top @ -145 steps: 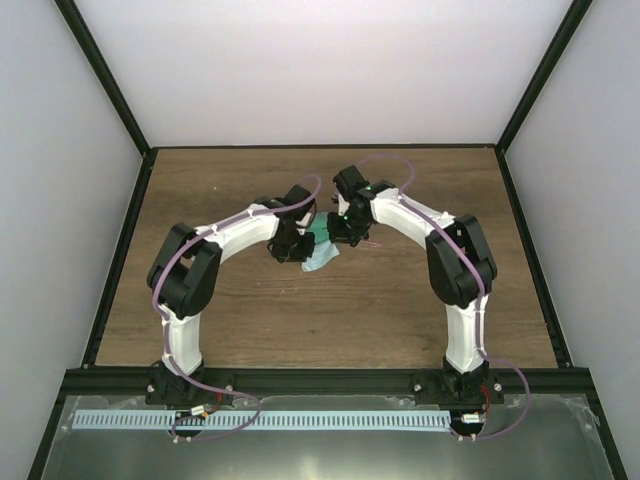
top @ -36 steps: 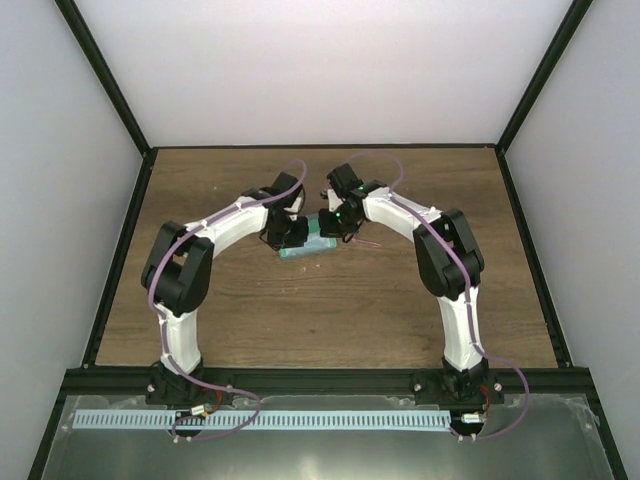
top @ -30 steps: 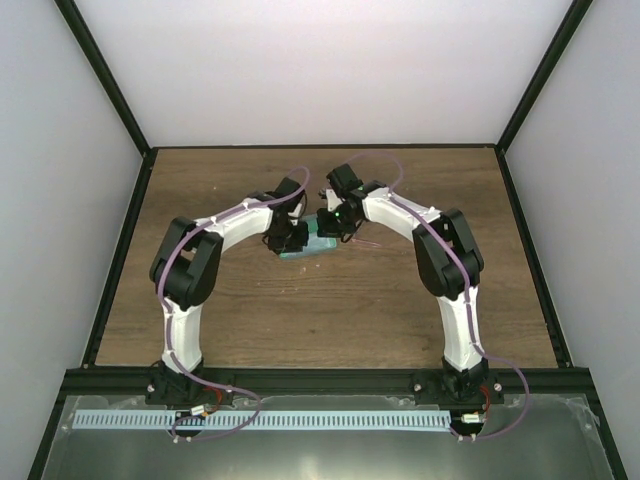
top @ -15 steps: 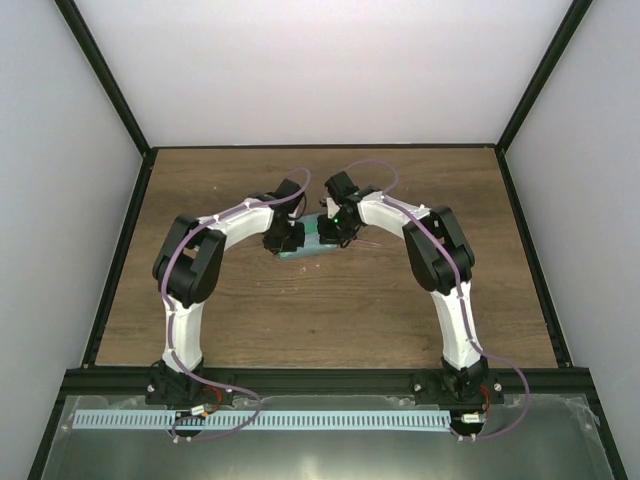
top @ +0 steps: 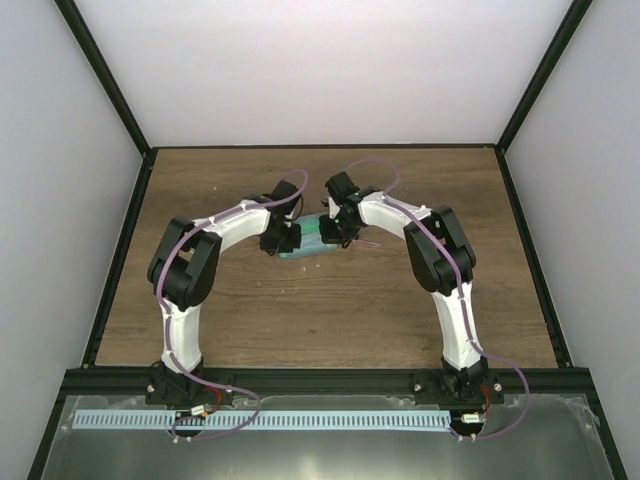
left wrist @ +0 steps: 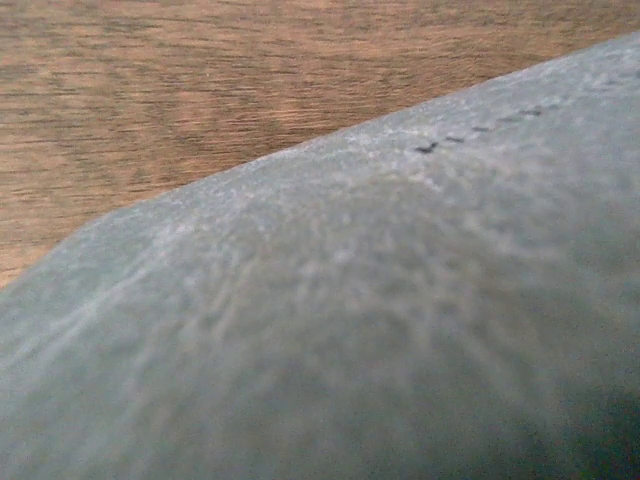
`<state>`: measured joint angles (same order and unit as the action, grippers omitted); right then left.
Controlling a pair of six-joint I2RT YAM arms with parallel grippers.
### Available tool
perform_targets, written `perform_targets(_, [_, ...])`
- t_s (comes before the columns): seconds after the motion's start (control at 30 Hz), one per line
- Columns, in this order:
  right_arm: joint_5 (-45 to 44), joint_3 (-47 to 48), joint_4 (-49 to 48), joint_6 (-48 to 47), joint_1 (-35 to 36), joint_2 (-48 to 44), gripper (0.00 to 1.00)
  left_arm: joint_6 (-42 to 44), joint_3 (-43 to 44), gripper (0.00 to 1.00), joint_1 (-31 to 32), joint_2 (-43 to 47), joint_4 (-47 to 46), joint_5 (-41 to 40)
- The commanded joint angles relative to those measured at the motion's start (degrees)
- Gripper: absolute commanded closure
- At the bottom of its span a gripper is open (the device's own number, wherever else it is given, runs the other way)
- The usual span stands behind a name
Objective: Organize the sunglasses
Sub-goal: Adjust the glasses cleaning cloth in the sunglasses case, then pick up the sunglasses from the center of the board.
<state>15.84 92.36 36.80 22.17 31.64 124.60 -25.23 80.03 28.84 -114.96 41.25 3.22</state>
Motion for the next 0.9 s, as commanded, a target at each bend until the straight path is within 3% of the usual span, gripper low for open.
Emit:
perform_targets(0.0, [0.2,-0.9,-0.4,0.6,0.0,-5.8,0.99,0.4,0.6,0.92,-0.4,3.2,0.2,1.8])
perform_targets(0.27, [-2.4,-9.7,-0.8,3.3,-1.6,-18.2,0.96,-0.5,2.7,0.66,0.1,7.8,-0.6,7.1])
perform_targets(0.43, [-4.8,-19.7,-2.2,10.0,-7.3,-26.9,0.79,-0.7,0.7,0.49,1.4,10.8,-1.3,8.5])
perform_targets(0.5, [-5.2,-21.5,-0.5,15.1,-10.3,-28.5,0.68,-0.8,-0.2,0.44,2.3,11.7,-2.1,8.4])
perform_targets(0.57, [-1.4,-23.3,-0.3,19.8,-13.2,-29.5,0.47,-0.9,-0.6,0.43,3.4,12.0,-2.6,7.9])
perform_targets(0.6, [0.8,-24.3,-0.7,22.2,-14.5,-29.8,0.42,-1.0,-0.7,0.43,3.7,12.0,-2.7,7.6])
perform_targets(0.87, [10.1,-28.1,-4.5,41.2,-17.7,-27.6,0.43,-1.5,-0.6,0.43,4.6,13.0,-3.2,5.7])
